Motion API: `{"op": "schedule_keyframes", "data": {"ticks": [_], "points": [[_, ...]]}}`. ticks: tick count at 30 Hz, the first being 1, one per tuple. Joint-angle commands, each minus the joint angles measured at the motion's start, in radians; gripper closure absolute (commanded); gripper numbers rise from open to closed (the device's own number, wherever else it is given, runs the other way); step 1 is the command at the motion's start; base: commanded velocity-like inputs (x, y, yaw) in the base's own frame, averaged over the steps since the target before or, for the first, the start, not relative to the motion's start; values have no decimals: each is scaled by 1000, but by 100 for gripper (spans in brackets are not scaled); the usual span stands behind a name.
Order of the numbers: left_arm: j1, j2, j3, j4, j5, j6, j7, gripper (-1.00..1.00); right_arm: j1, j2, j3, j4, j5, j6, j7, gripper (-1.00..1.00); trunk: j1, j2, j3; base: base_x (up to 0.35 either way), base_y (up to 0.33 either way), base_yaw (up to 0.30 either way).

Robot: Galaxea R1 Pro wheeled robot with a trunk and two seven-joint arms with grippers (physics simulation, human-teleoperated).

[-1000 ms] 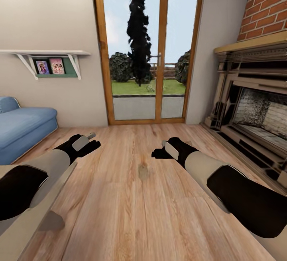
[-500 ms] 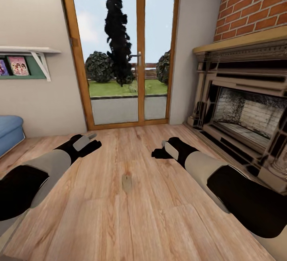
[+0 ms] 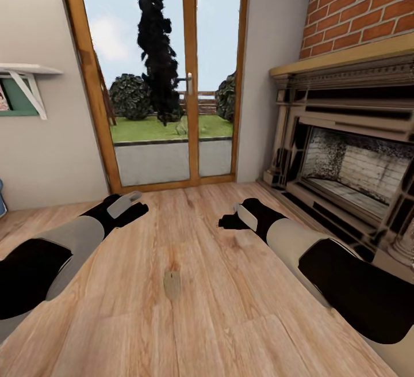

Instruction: Place each of the two pumpkins and all three candles from the living room inside a cabinet in the living room (use any cabinet), then make sure every cabinet is closed, and position the cauldron so it is next to a table in the living room.

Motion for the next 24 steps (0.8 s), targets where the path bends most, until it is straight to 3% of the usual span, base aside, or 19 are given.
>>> {"op": "schedule_keyframes", "data": {"ticks": [1,5,6,10,11,12,14,20,24], "points": [[0,1,-8,-3,10,5,5,-100,-1,0,5,-2,-11,4,-8,-100,0,0,-1,336,0,-252],[0,1,-8,14,2,5,-21,-100,-1,0,5,-2,-11,4,-8,-100,0,0,-1,286,0,-276],[0,1,-8,20,-20,6,-40,-100,-1,0,5,-2,-11,4,-8,-100,0,0,-1,192,0,-254],[0,-1,-8,44,-52,7,-58,-100,-1,0,5,-2,-11,4,-9,-100,0,0,-1,95,0,-133],[1,-14,-8,70,-62,8,-83,-100,0,0,5,-2,-11,4,-9,-100,0,0,-1,16,0,-23],[4,-26,-8,88,-88,8,-108,-100,0,0,5,-2,-11,5,-10,-100,0,0,-1,3,0,-5],[10,-28,-8,90,-107,8,-110,-100,0,0,5,-3,-11,5,-11,-100,0,0,-1,2,0,-3],[42,-44,-7,92,-256,7,-116,-100,0,0,4,-6,-11,5,-14,-100,0,0,-1,1,0,-1],[44,-46,-8,93,-263,8,-116,-100,0,0,3,-9,-11,5,-15,-100,0,0,-1,0,0,0]]}}
